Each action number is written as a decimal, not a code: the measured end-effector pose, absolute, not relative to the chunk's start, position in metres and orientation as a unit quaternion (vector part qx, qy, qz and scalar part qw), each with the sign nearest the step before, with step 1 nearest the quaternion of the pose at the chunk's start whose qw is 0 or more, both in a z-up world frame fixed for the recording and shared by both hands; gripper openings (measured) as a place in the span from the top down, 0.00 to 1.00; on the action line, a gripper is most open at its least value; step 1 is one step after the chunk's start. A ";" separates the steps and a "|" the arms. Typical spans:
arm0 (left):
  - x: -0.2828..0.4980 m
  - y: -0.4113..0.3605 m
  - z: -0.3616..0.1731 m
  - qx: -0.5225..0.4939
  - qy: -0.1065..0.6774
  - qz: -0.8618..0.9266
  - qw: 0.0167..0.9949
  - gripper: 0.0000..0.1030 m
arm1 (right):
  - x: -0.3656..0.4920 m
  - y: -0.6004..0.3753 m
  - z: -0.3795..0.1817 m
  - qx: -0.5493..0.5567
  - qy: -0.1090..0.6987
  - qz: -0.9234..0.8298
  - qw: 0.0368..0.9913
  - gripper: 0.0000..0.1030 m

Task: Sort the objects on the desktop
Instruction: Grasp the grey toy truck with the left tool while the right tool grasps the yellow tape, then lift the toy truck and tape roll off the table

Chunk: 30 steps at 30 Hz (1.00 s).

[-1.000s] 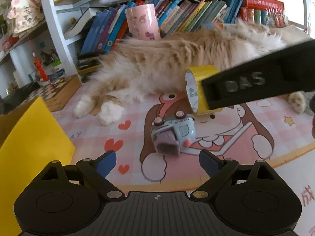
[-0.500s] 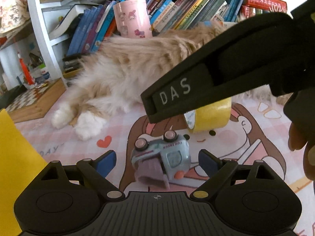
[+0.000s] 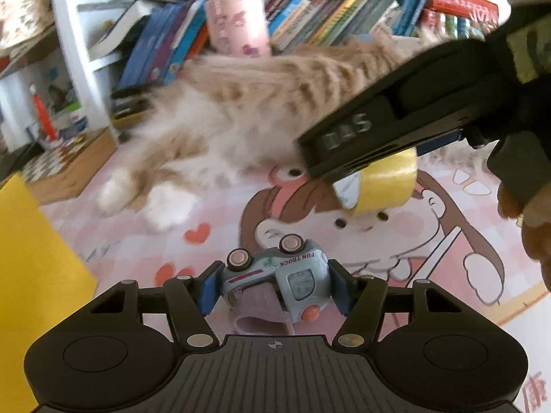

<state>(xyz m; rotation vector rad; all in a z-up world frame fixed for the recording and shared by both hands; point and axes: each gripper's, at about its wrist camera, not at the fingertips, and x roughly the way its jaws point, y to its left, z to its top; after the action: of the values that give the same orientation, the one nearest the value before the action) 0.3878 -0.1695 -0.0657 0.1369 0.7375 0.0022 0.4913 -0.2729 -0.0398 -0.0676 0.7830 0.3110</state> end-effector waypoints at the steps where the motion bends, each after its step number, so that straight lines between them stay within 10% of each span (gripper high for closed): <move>1: 0.382 -0.165 -0.063 0.060 0.362 0.005 0.930 0.38 | 0.491 -0.273 -0.040 -0.034 0.379 0.149 0.913 0.24; 6: 0.353 -0.147 -0.046 0.022 0.366 0.018 0.930 0.38 | 0.492 -0.273 -0.041 -0.044 0.376 0.130 0.916 0.33; 10: 0.329 -0.138 -0.032 -0.003 0.364 0.017 0.931 0.38 | 0.492 -0.274 -0.043 -0.033 0.387 0.128 0.913 0.62; 30: 0.253 -0.126 0.010 -0.049 0.350 0.016 0.935 0.38 | 0.421 -0.301 -0.024 -0.073 0.396 0.162 0.901 0.63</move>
<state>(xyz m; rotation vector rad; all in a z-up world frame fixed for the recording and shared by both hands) 0.2529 -0.1259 0.0105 -0.0994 0.7150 0.0324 0.4213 -0.3010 -0.0237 -0.1510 0.8196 0.3345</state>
